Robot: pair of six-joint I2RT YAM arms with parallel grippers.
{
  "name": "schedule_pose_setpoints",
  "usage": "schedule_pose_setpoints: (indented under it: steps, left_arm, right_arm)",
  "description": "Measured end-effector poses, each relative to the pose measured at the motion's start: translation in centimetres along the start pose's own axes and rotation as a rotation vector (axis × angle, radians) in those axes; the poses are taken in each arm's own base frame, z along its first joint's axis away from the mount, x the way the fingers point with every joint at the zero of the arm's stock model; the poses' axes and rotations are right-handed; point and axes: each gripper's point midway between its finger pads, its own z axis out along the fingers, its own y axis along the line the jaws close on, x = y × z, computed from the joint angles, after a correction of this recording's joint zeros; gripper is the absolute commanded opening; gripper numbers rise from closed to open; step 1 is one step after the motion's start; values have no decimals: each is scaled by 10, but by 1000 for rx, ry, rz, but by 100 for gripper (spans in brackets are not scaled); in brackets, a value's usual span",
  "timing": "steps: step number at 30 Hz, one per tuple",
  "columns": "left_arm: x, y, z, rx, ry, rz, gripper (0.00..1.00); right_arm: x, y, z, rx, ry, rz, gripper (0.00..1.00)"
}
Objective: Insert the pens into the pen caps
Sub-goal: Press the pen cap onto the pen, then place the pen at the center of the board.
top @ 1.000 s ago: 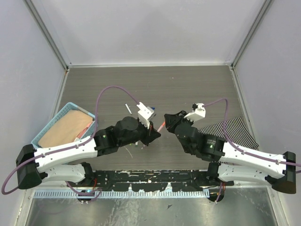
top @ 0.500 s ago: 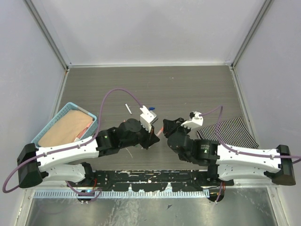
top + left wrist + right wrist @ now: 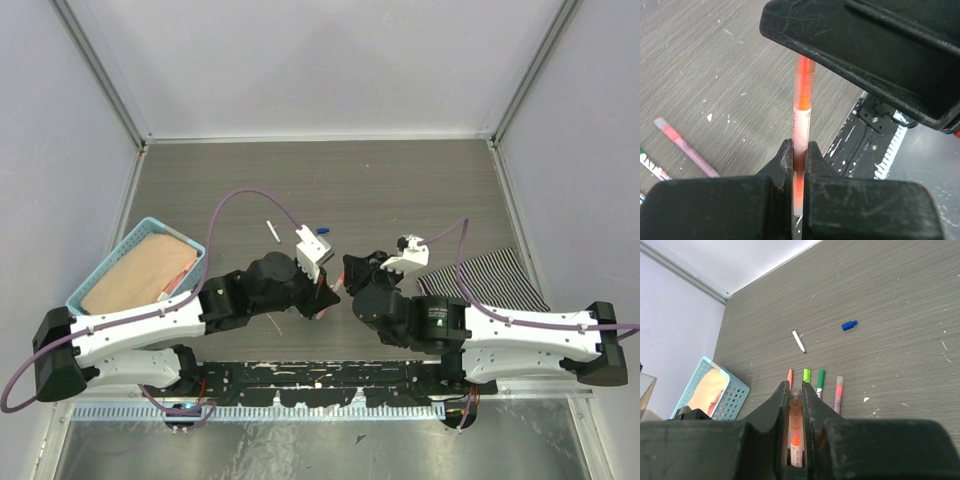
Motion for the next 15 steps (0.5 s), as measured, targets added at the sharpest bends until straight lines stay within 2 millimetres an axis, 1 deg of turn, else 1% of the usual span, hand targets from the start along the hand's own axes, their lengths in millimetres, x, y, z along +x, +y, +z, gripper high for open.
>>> schedule_pose_setpoints:
  steps: [3,5,7,9,12,13,15]
  left_arm:
    - [-14,-7,-7,34,-59,-4,0]
    - [-23,-11,-13,56,-100,-6,0]
    - [-31,-15,-18,75,-136,-7,0]
    - [-35,-18,-21,90,-151,-7,0]
    - [-40,-23,-21,114,-173,-7,0]
    - [-49,-20,-21,99,-213,-19,0]
    - [-73,-10,-24,57,-309,-51,0]
  right_arm:
    - [-14,12,-7,-14,2,-19,1]
    - [-24,21,-12,-27,1,-18,5]
    - [-31,27,-16,-40,0,-12,11]
    - [-36,30,-19,-51,1,-8,21]
    - [-43,33,-24,-67,10,-20,31]
    - [-38,36,-30,-92,48,-40,33]
    - [-29,40,-40,-129,101,-104,38]
